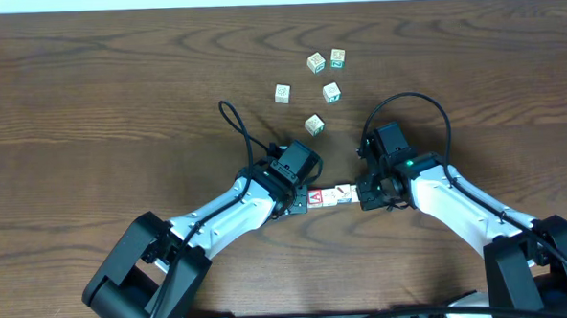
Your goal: Lift 5 blocks
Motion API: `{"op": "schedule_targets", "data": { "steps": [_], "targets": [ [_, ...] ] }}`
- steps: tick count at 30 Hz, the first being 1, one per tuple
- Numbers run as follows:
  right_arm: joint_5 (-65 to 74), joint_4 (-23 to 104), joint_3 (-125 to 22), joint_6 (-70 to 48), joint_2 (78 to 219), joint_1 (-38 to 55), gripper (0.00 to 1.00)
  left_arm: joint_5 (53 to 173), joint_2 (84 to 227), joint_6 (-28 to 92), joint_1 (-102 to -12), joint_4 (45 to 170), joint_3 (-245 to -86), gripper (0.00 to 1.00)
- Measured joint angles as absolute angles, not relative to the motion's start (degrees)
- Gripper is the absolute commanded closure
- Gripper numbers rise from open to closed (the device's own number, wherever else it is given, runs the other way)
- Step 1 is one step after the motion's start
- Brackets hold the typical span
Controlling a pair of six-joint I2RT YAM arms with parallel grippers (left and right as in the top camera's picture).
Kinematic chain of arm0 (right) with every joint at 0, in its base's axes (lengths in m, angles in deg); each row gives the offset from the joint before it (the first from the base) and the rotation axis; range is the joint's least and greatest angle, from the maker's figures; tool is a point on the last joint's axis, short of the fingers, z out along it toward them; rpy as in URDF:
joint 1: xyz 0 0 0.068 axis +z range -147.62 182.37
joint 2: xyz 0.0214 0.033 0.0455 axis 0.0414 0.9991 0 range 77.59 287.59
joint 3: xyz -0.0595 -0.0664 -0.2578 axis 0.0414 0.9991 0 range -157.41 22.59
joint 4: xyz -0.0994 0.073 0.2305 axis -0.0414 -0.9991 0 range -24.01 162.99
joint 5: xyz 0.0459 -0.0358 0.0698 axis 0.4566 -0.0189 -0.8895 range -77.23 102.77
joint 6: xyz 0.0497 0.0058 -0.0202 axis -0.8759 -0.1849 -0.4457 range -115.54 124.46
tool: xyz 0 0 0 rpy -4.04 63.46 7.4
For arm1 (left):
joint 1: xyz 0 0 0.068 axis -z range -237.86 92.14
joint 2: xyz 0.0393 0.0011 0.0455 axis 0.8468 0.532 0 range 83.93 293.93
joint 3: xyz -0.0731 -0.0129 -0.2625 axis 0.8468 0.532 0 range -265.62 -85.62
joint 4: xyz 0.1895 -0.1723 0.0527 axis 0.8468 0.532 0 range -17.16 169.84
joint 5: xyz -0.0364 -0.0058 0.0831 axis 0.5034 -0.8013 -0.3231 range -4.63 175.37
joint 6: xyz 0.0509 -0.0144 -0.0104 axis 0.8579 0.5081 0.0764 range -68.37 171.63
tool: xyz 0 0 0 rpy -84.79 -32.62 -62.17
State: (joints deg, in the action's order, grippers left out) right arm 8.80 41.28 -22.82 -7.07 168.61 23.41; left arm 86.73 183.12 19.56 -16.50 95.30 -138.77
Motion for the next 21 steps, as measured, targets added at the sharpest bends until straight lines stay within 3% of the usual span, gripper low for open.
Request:
{"op": "schedule_targets", "data": {
  "steps": [21],
  "targets": [
    [8.3,42.0,-22.8,-9.0,169.5,23.4,0.99,88.7,183.1,19.5,-16.5,93.6,-138.4,0.93]
  ]
}}
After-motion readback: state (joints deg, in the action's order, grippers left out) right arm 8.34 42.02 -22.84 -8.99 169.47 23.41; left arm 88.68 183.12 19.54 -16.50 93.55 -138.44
